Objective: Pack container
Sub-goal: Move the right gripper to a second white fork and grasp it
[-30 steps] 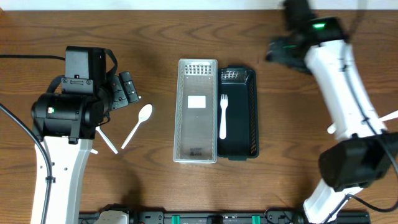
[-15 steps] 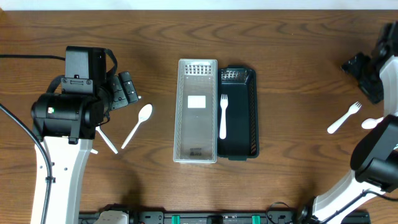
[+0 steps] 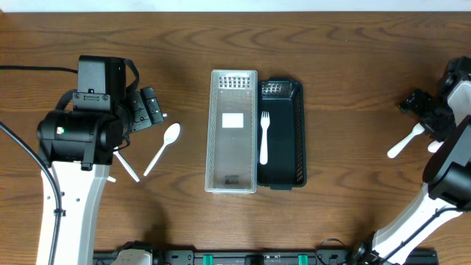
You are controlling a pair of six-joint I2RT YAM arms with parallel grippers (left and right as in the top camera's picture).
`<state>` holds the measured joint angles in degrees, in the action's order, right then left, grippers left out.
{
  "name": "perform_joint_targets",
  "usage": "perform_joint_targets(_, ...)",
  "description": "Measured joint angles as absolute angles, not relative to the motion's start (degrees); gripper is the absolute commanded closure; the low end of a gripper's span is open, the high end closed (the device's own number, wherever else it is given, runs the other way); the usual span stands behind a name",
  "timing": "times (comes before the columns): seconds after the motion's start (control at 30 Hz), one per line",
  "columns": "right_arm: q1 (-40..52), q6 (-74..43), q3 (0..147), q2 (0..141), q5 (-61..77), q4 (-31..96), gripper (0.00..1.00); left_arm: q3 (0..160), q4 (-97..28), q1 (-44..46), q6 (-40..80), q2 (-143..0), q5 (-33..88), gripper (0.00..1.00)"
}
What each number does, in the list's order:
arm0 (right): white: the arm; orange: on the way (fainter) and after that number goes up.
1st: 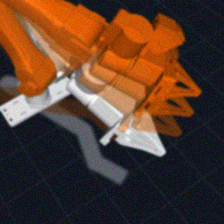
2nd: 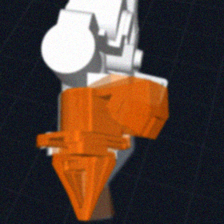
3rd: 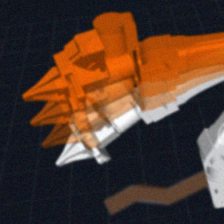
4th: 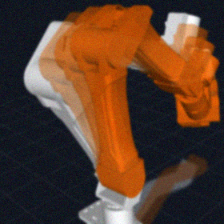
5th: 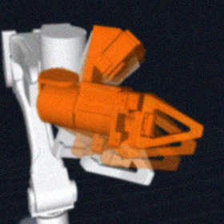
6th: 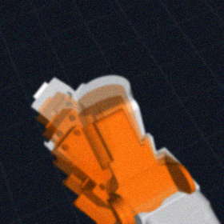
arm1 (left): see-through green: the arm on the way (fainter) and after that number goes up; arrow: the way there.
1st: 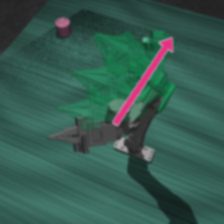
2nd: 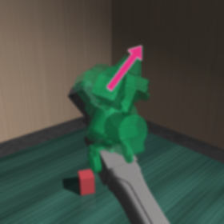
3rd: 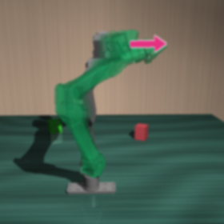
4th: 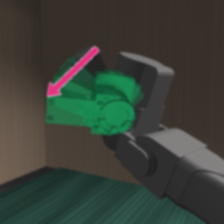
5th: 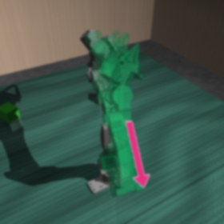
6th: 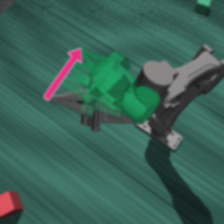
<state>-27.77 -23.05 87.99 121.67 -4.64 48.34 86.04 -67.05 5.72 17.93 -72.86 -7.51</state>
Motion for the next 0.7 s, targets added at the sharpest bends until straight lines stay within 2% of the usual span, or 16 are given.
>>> perform_joint_targets(0.2,-28.0,-21.0,88.0,123.3,-2.7,47.9,0.02,86.0,-67.1,5.7,17.9,-72.9,-7.5,0.02)
perform_joint_targets(0.3,-28.0,-20.3,88.0,123.3,-2.2,48.0,0.06,86.0,-67.1,5.7,17.9,-72.9,-7.5,0.02)
perform_joint_targets(0.43,-28.0,-19.4,88.0,123.3,-2.0,48.2,0.29,86.0,-67.1,5.7,17.9,-72.9,-7.5,0.02)
perform_joint_targets(0.53,-28.0,-19.3,88.0,123.3,-1.9,48.5,0.4,86.0,-67.1,5.7,17.9,-72.9,-7.5,0.02)
perform_joint_targets(0.7,-28.0,-19.1,88.0,123.3,-1.9,48.7,0.49,86.0,-67.1,5.7,17.9,-72.9,-7.5,0.02)
